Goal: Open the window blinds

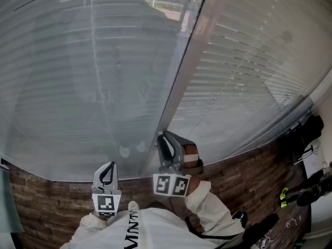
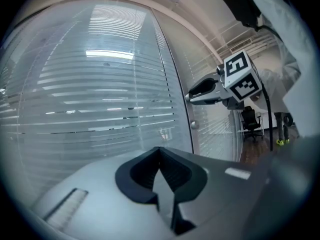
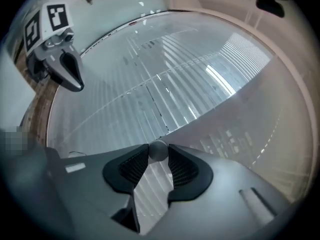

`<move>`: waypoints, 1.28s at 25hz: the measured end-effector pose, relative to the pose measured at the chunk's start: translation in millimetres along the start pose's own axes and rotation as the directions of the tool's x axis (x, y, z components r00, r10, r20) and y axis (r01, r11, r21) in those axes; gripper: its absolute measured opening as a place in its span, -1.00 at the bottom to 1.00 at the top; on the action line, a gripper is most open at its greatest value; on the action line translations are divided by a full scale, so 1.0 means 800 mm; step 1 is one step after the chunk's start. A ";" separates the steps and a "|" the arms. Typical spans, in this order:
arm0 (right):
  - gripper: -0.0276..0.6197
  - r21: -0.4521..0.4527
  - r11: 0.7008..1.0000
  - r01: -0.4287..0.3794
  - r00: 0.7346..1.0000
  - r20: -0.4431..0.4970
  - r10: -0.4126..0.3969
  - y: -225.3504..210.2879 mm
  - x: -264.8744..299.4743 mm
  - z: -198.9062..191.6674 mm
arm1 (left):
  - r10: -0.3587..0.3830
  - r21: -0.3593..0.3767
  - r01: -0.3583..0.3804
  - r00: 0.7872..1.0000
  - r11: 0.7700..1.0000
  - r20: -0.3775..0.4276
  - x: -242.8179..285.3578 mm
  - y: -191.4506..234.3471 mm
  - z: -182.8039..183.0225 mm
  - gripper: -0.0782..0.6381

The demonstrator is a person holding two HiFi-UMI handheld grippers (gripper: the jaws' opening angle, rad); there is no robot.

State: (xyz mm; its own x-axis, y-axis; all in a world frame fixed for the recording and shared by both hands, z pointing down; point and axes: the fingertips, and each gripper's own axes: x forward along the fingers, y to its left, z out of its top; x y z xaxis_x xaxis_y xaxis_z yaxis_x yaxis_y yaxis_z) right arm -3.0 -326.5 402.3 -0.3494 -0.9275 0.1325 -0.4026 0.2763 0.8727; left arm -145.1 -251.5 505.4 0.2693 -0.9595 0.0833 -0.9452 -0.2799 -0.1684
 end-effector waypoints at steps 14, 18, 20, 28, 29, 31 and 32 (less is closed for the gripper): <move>-0.52 0.841 0.535 -0.080 0.997 0.059 0.057 -0.014 0.001 -0.011 | -0.005 -0.002 0.005 1.000 1.000 -0.008 -0.001 0.001 -0.004 -0.78; -0.52 0.950 0.291 -0.113 0.993 0.099 0.063 -0.013 0.001 -0.017 | -0.007 -0.005 0.007 1.000 1.000 -0.006 0.001 0.001 -0.004 -0.78; -0.52 0.983 0.128 -0.129 0.991 0.122 0.061 -0.010 0.001 -0.019 | -0.009 -0.007 0.009 1.000 1.000 -0.005 0.001 0.000 -0.004 -0.78; -0.55 0.862 -0.440 -0.252 0.962 0.272 -0.017 -0.005 0.003 -0.014 | -0.008 -0.010 0.008 1.000 1.000 -0.005 0.005 0.001 -0.006 -0.78; -0.57 0.837 -0.478 -0.267 0.957 0.287 -0.031 -0.005 0.003 -0.013 | -0.007 -0.011 0.007 1.000 1.000 -0.004 0.005 0.001 -0.006 -0.78; -0.59 0.814 -0.511 -0.276 0.954 0.296 -0.044 -0.004 0.003 -0.012 | -0.007 -0.011 0.007 1.000 1.000 -0.010 0.006 0.001 -0.007 -0.78; -0.59 0.819 -0.505 -0.273 0.955 0.294 -0.040 -0.003 0.002 -0.012 | -0.008 -0.011 0.008 1.000 1.000 -0.013 0.006 0.002 -0.008 -0.78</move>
State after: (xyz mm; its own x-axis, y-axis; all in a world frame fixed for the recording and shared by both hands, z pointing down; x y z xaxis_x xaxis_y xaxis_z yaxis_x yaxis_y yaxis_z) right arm 5.5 -331.3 405.0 -0.5665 -0.8228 -0.0461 -0.3940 0.3195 -0.8618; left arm -146.1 -256.3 511.7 0.2744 -0.9566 0.0976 -0.9450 -0.2871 -0.1567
